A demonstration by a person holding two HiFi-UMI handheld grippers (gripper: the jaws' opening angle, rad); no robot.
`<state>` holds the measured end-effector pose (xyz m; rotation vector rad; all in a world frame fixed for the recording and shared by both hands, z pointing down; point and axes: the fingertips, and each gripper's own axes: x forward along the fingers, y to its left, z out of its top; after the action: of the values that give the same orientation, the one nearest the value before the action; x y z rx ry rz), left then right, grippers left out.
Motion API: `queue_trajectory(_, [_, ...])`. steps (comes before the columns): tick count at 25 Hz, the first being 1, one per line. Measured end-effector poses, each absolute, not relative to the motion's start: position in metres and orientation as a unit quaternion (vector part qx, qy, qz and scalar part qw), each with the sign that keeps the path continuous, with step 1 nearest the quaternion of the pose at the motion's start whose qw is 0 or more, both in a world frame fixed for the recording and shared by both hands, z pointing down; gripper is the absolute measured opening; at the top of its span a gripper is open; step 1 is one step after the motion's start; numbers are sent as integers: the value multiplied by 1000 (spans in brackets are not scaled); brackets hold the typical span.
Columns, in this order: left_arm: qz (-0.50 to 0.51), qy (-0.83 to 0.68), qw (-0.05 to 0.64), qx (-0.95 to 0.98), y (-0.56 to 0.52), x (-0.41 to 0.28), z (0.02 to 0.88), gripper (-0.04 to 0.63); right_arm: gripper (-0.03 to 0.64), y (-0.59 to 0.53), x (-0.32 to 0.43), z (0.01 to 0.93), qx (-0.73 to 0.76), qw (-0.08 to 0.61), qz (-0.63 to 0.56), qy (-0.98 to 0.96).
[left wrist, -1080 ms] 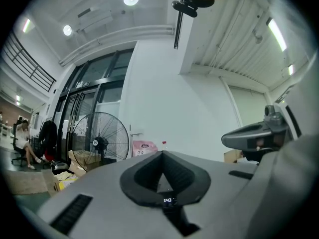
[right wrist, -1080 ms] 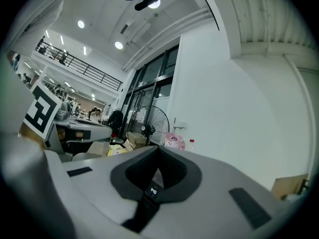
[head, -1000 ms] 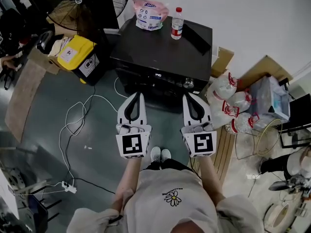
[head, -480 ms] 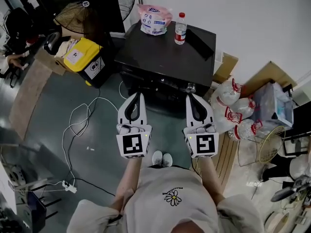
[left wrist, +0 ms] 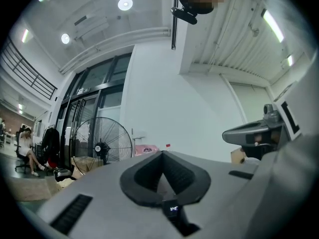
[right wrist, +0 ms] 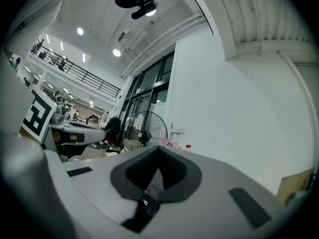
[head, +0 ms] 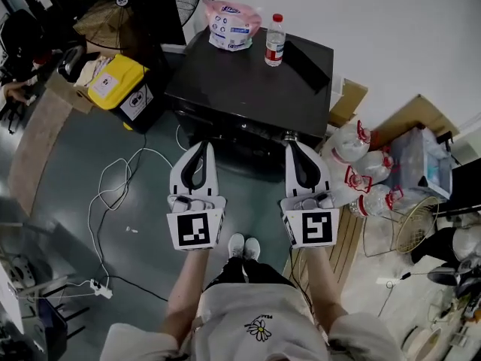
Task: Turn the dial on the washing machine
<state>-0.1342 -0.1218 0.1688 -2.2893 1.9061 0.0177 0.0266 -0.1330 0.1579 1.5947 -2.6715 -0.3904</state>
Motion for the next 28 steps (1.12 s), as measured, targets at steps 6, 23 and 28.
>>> queue_trajectory(6, [1, 631, 63, -773, -152, -128, 213, -2, 3, -163, 27, 200, 514, -9, -118, -850])
queue_trajectory(23, [8, 617, 31, -786, -194, -92, 378, -2, 3, -196, 40, 379, 533, 24, -75, -842])
queue_trajectory(28, [-6, 615, 12, -789, -187, -86, 400, -2, 3, -192, 42, 395, 531, 35, -78, -843])
